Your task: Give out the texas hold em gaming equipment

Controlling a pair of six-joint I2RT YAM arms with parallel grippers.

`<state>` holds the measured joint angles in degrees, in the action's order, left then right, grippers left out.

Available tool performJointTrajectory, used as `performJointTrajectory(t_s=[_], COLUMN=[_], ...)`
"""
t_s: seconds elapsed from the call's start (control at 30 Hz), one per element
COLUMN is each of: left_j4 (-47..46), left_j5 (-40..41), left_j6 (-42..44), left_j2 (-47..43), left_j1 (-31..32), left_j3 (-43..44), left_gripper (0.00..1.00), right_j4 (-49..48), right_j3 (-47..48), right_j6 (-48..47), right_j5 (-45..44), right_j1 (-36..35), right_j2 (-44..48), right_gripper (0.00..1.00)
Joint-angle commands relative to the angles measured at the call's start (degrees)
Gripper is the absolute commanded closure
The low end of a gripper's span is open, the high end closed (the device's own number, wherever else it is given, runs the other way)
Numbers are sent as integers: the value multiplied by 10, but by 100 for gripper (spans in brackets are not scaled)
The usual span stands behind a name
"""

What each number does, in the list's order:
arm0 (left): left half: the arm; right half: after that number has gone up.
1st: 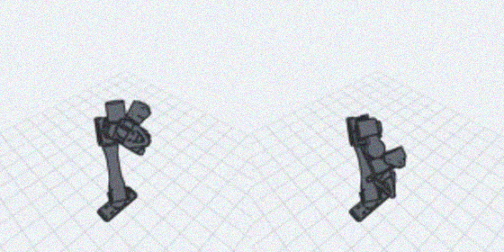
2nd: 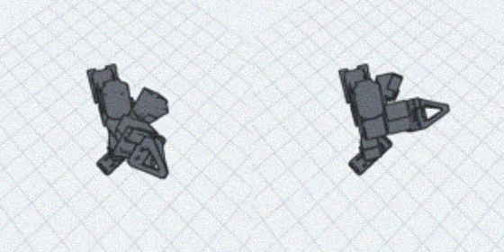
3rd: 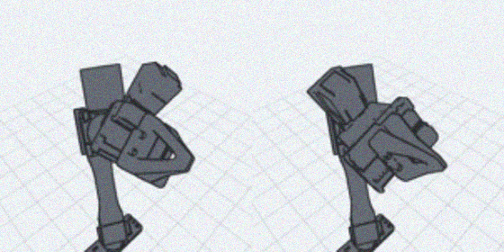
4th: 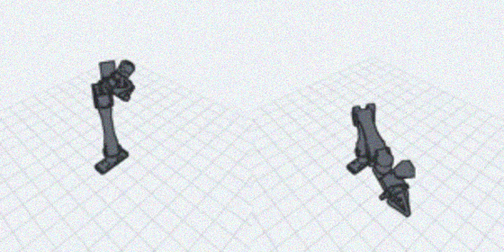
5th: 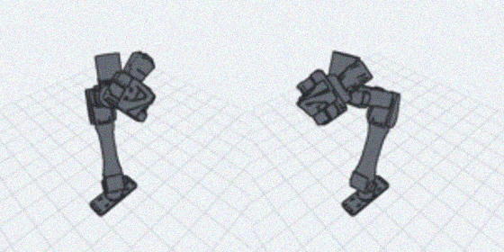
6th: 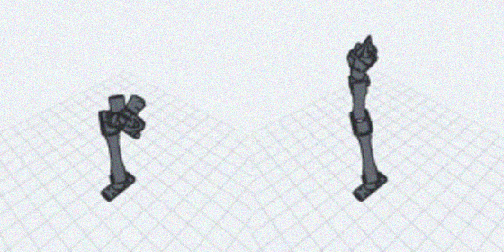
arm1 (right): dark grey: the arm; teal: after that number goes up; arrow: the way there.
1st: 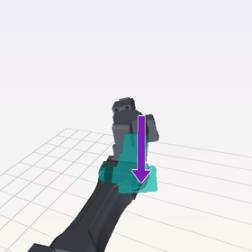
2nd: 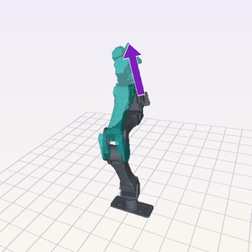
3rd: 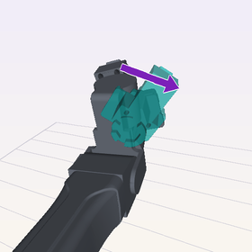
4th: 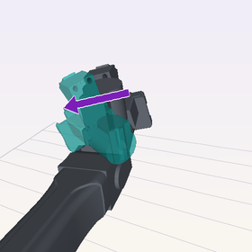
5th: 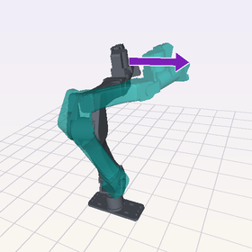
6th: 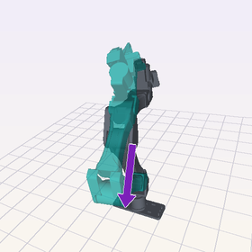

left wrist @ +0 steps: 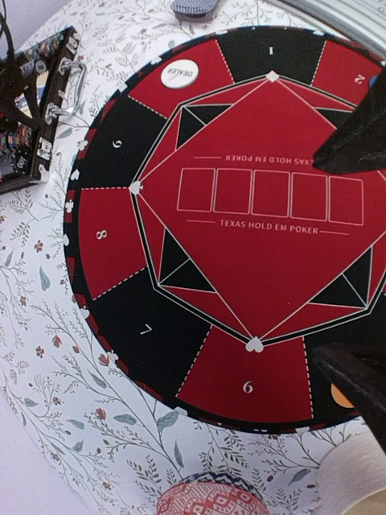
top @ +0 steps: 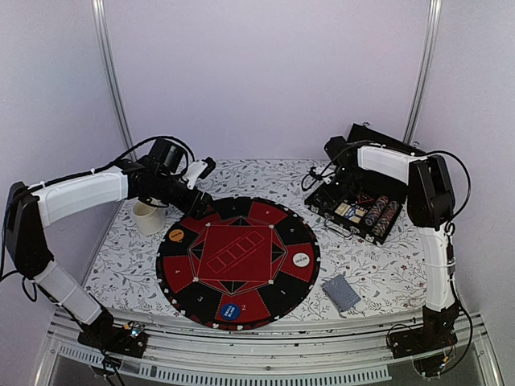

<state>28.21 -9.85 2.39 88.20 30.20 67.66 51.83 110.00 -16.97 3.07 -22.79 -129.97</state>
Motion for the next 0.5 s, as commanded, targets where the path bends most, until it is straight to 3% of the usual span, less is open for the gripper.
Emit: performJointTrajectory(t_s=[0.0,0.13,0.27,0.47], left_j4=[4,4,4,7], left_j5=[-5,-5,-4,-3], left_j6=[5,5,5,5], left_j2=[-4,-4,-4,-4], left_j1=[-8,-8,-8,-8], left_j3=[-5,-5,-5,-4], left_gripper=[26,26,26,26], right_j4=[-18,-34,-40,-39], right_j3=[-2,-2,-3,-8], right_j6=[0,12,32,32], right_j5=[-3,-52,-113,-116], right_j1=[-8,-8,-7,-6], right_j2=[-41,-41,-36,-15], right_gripper=[47,47,55,59])
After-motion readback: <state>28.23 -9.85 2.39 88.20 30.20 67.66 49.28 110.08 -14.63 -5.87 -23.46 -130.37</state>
